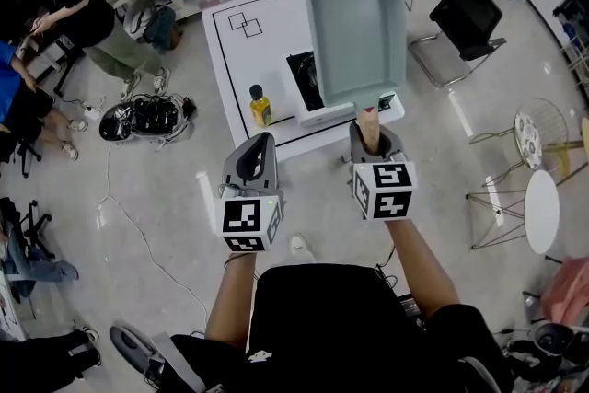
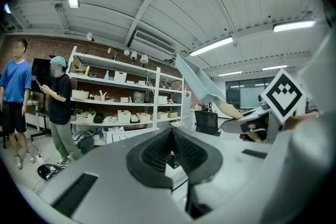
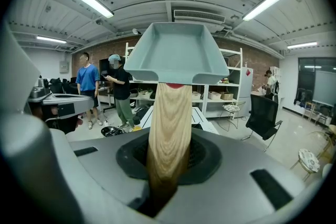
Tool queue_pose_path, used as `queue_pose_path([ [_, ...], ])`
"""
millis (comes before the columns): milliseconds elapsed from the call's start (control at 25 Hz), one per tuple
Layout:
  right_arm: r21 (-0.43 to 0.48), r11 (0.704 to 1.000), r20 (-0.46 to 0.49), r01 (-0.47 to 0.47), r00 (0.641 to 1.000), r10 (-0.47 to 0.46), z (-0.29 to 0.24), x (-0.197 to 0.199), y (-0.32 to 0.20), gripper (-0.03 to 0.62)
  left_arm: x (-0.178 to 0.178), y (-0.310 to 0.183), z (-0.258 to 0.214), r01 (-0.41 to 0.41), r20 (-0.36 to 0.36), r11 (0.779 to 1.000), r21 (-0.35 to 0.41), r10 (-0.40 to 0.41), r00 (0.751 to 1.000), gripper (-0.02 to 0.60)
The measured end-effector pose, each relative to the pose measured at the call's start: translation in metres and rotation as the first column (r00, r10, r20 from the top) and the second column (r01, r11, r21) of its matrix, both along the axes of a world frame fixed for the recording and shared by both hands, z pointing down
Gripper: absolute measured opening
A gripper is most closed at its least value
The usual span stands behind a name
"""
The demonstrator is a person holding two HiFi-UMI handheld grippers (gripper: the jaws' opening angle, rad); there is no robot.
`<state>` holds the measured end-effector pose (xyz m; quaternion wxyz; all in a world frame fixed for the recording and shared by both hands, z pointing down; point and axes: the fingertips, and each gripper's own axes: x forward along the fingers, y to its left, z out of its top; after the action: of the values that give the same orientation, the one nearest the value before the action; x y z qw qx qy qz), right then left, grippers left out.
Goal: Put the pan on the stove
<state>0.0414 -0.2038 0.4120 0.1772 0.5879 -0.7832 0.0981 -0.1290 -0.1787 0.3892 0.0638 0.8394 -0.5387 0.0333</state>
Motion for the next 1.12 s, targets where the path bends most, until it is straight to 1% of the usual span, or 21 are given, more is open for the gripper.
queue_pose_path([
  [240, 0.006, 1.000, -0.007, -0.004, 1.000, 0.004, -0.001, -0.014, -0.005, 0.052, -0.010, -0.006, 0.001, -0.016, 0.000, 1.000, 0.007, 0.016, 1.000, 0.011],
  [400, 0.001, 1.000, -0.018, -0.008, 1.000, 0.008, 0.001, -0.017, -0.005, 0.052, -0.011, -0.009, 0.007, -0.022, -0.001, 1.000, -0.002, 0.022, 1.000, 0.011],
  [760, -0.027, 0.999, -0.026, -0.031, 0.999, 0.030, 0.012, 0.001, -0.015, 0.052, 0.004, -0.020, 0.015, -0.041, 0.003, 0.999, -0.013, 0.041, 0.999, 0.011],
  [1120, -0.057, 0.998, -0.036, -0.012, 0.999, 0.010, 0.022, 0.021, -0.045, 0.052, 0.026, -0.047, 0.016, -0.032, 0.011, 0.999, -0.018, 0.032, 0.999, 0.011],
])
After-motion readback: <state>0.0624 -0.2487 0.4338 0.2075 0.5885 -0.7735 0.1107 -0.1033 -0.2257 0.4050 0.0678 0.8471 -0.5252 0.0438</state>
